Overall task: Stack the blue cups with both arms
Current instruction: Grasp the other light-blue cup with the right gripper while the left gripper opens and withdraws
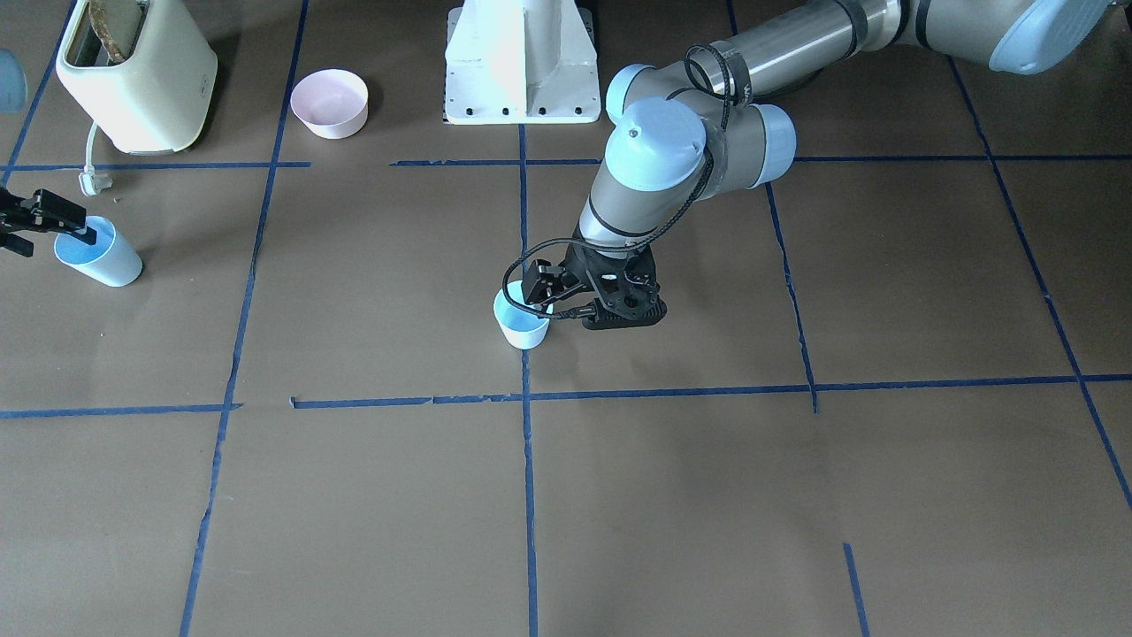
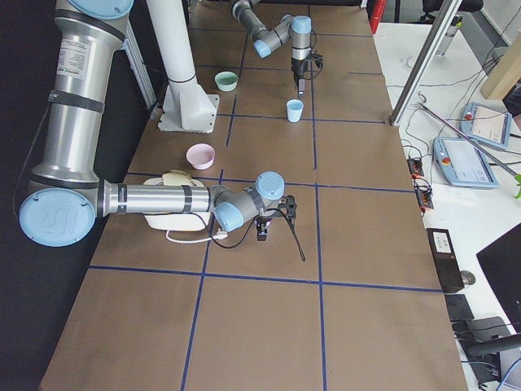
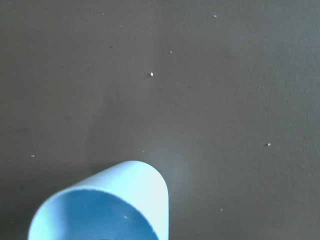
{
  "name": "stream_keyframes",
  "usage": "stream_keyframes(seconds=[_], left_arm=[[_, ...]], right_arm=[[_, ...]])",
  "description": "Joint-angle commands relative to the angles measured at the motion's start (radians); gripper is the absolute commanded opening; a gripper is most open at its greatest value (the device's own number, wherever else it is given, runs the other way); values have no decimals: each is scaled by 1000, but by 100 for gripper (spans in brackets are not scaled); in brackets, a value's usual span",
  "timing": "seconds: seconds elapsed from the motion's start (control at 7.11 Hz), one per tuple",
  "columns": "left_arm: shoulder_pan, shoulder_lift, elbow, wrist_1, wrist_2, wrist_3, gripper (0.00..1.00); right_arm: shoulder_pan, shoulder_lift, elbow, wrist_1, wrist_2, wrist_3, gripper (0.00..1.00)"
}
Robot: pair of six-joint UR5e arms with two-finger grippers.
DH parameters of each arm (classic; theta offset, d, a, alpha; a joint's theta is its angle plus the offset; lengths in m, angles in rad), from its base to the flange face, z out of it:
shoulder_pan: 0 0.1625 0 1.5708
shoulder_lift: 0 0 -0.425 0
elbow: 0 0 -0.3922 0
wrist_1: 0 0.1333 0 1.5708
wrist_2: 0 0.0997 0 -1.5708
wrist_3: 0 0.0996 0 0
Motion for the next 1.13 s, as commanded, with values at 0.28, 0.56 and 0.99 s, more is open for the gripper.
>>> stream_keyframes(seconds=[0.28, 0.56, 0.99], left_arm=[[-26, 30, -78, 6, -2, 0, 100], [-128, 112, -244, 3, -13, 3, 100], [-227, 169, -310, 0, -143, 3, 100]], right_arm=[[-23, 17, 8, 1, -32, 11, 0], [-22, 29, 92, -15, -21, 39, 0], [-40, 198, 244, -157, -15, 263, 0]])
